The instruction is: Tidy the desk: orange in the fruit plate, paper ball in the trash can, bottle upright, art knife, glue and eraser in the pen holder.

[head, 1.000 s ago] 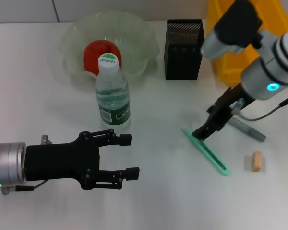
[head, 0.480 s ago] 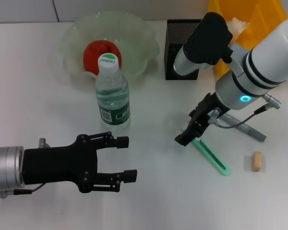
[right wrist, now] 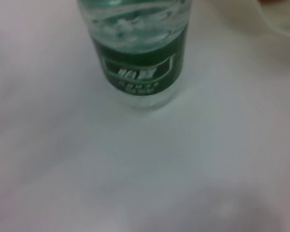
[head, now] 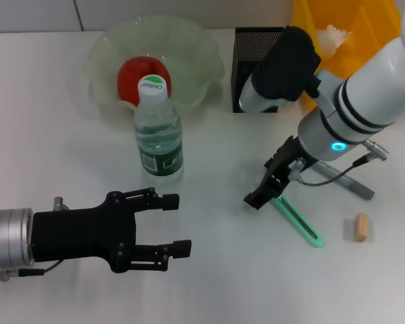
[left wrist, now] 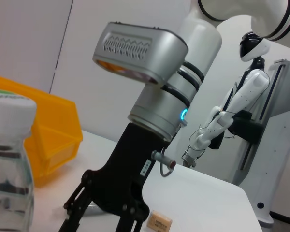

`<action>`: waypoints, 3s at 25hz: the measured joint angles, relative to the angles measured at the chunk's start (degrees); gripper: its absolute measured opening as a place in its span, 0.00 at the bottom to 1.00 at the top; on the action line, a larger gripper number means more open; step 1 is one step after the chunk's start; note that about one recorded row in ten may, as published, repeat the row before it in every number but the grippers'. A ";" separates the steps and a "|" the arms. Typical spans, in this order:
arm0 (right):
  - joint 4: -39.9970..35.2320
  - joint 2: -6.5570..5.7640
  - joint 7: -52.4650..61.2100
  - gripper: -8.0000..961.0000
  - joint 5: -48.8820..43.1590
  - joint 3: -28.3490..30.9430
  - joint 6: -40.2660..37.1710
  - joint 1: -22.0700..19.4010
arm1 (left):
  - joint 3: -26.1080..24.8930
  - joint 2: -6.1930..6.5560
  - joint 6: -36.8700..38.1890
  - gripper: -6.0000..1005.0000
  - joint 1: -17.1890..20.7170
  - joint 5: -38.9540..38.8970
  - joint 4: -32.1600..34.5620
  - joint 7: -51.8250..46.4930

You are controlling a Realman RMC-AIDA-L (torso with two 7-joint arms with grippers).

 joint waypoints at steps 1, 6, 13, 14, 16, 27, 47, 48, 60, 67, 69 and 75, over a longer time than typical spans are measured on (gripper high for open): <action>0.00 0.00 0.00 0.80 0.00 0.00 0.00 0.00 | 0.00 0.00 0.00 0.84 0.00 0.00 0.00 0.00; 0.16 0.00 0.24 0.79 0.04 -0.13 0.56 -0.23 | -0.17 -0.19 -0.03 0.84 -0.14 0.00 0.00 0.03; 1.15 -0.11 0.28 0.57 -0.04 0.02 1.31 -0.12 | -0.40 -0.28 -0.27 0.84 -0.33 -0.01 -0.05 0.03; 1.33 -0.14 0.29 0.55 -0.04 0.03 1.44 -0.04 | -0.41 -0.33 -0.40 0.84 -0.34 -0.01 -0.05 0.03; 1.41 -0.16 0.31 0.50 -0.05 0.08 1.50 -0.01 | -0.42 -0.44 -0.55 0.84 -0.34 -0.01 -0.04 0.03; -3.67 -0.37 -1.01 0.25 0.23 4.63 0.38 -2.71 | -0.46 -0.47 -1.16 0.84 -0.34 -0.01 0.01 0.03; 30.76 -0.80 -68.80 0.24 85.49 48.39 -4.51 -10.23 | -0.53 -0.66 -1.26 0.84 -0.52 -0.14 0.00 -0.09; 35.18 -0.89 -71.79 0.24 88.02 48.38 -4.29 -9.11 | -0.52 -0.72 -1.27 0.84 -0.52 -0.16 0.00 -0.09; 49.80 -0.19 -75.65 0.27 93.08 46.33 19.08 3.76 | -0.53 -1.68 -0.81 0.84 -0.09 -0.12 1.34 -0.10; 49.93 -0.05 -77.56 0.29 93.07 43.75 21.76 4.26 | -0.52 -1.79 -1.22 0.84 -0.09 -0.11 1.41 -0.03; 49.93 -0.05 -77.54 0.30 93.06 43.14 21.76 4.28 | -0.31 -1.93 -1.83 0.84 -0.08 -0.07 1.41 0.07; 50.08 -0.05 -77.16 0.35 92.99 41.56 20.89 3.90 | -0.31 -2.12 -1.90 0.84 -0.06 -0.03 1.38 0.62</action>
